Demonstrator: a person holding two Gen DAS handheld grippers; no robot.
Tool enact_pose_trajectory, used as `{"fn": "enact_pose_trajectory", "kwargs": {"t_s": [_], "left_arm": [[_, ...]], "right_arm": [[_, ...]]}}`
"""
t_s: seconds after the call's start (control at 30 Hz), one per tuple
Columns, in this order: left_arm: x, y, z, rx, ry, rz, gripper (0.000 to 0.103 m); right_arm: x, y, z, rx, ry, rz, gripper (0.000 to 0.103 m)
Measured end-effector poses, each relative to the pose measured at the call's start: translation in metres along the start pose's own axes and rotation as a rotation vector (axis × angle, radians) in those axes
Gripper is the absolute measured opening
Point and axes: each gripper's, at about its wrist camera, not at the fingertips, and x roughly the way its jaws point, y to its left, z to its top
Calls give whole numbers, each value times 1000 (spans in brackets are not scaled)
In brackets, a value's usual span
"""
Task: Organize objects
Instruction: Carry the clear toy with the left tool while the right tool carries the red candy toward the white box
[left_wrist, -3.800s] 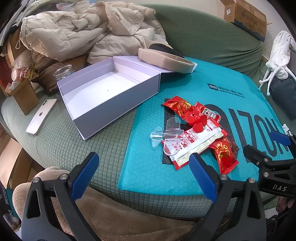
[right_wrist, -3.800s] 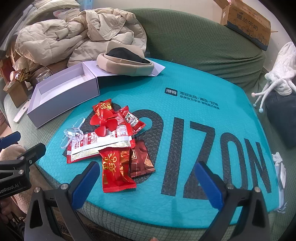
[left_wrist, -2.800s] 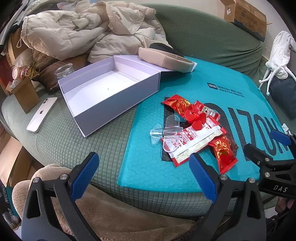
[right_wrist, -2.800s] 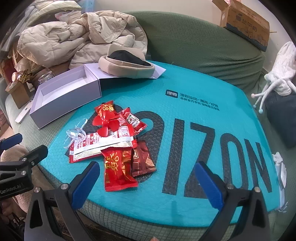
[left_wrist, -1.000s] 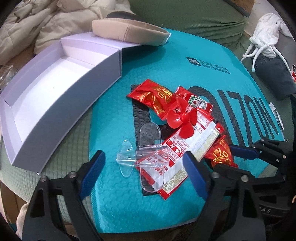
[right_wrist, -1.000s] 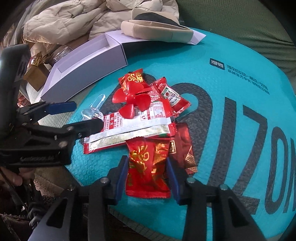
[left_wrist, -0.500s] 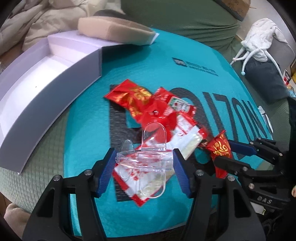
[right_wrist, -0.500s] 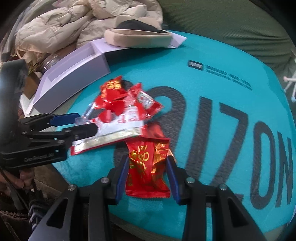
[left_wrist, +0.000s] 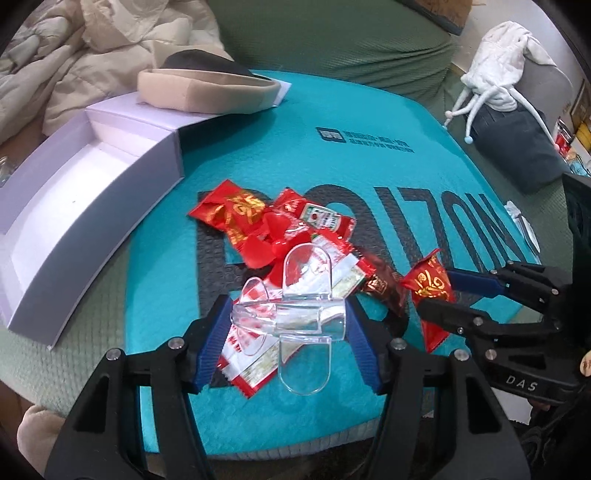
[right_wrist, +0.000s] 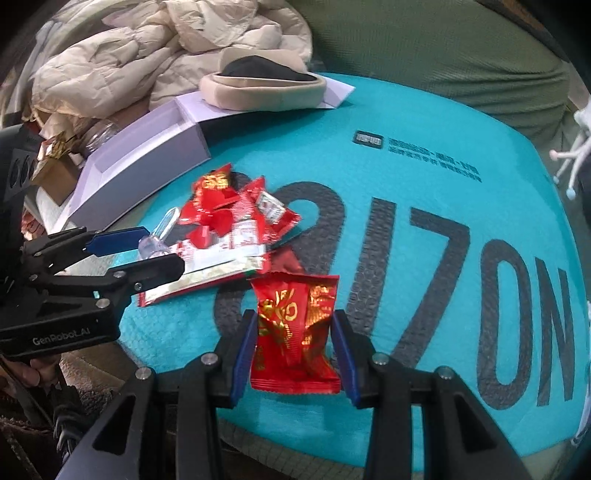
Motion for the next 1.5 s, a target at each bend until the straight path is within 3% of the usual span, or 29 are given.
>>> {"fn": "enact_pose_trajectory", "kwargs": {"t_s": [0.7,1.13,1.5], "left_arm": [[-61,49,-49,-164,-68,168,60],[-79,72,-65,-226,-76,224,60],[-88,102,-60,-259,-79,251,60]], "right_arm": [[1,93,6,-287,-11,196,41],[5,129,6,-374,6,253,41],[20,154,28,-426,20,264,41]]}}
